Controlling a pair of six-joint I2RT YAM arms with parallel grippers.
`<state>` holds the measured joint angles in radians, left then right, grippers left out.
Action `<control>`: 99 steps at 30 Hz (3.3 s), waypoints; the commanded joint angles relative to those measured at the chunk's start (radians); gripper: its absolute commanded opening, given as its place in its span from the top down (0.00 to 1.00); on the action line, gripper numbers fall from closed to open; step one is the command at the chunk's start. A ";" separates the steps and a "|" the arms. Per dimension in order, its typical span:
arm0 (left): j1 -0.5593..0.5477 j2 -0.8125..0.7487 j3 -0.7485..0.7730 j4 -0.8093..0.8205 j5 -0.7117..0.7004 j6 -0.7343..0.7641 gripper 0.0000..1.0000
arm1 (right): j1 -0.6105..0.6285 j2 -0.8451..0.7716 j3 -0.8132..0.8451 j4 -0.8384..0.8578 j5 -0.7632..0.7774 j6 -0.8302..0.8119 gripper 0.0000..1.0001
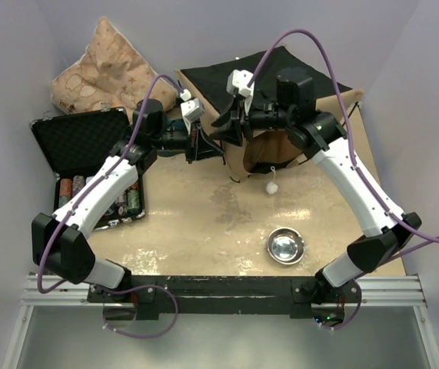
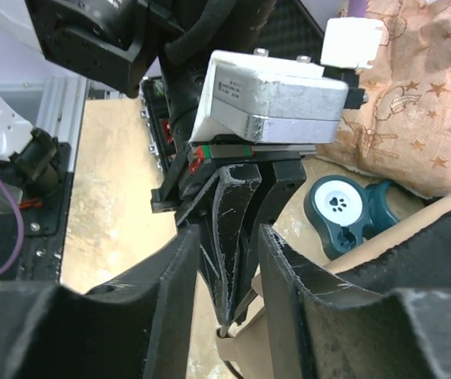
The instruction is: Set up the pet tent
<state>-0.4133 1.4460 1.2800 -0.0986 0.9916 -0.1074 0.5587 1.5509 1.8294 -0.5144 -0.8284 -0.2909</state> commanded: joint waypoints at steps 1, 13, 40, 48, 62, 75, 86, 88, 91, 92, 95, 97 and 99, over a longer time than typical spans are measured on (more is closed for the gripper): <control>0.001 0.022 0.035 -0.053 -0.011 0.023 1.00 | 0.006 0.003 -0.002 -0.019 0.023 -0.057 0.66; 0.002 0.040 0.044 -0.073 -0.002 0.046 1.00 | 0.010 -0.023 0.054 -0.026 0.018 -0.076 0.67; 0.002 0.053 0.076 -0.061 0.013 -0.008 1.00 | 0.044 -0.084 -0.128 -0.087 0.173 -0.303 0.64; 0.010 0.031 0.068 0.057 0.048 -0.113 1.00 | 0.041 -0.094 -0.067 -0.006 0.228 -0.141 0.33; 0.074 0.079 0.143 0.391 0.105 -0.420 1.00 | -0.065 -0.307 -0.283 -0.099 0.531 -0.260 0.18; 0.076 0.120 0.185 0.525 0.128 -0.554 1.00 | -0.005 -0.195 -0.466 0.005 0.474 -0.229 0.09; 0.077 0.165 0.255 0.553 0.127 -0.575 1.00 | -0.009 -0.135 -0.457 0.119 0.526 0.004 0.90; 0.088 0.185 0.295 0.557 0.130 -0.571 0.85 | -0.032 -0.137 -0.392 0.117 0.486 0.100 1.00; 0.134 0.223 0.413 0.569 0.114 -0.577 0.57 | -0.124 -0.135 -0.314 0.168 0.419 0.266 1.00; 0.157 0.247 0.456 0.598 0.107 -0.598 0.41 | -0.172 -0.126 -0.279 0.183 0.370 0.347 1.00; 0.232 0.306 0.588 0.820 0.096 -0.759 0.09 | -0.261 -0.100 -0.194 0.259 0.247 0.528 1.00; 0.281 0.323 0.639 0.992 0.059 -0.885 0.04 | -0.292 -0.106 -0.182 0.383 0.183 0.652 1.00; 0.317 0.311 0.607 1.123 -0.016 -0.994 0.01 | -0.322 -0.123 -0.209 0.558 0.143 0.813 1.00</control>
<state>-0.1669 1.7752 1.8507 0.6601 1.0763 -0.8532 0.2714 1.4670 1.5845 -0.3332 -0.5346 0.1860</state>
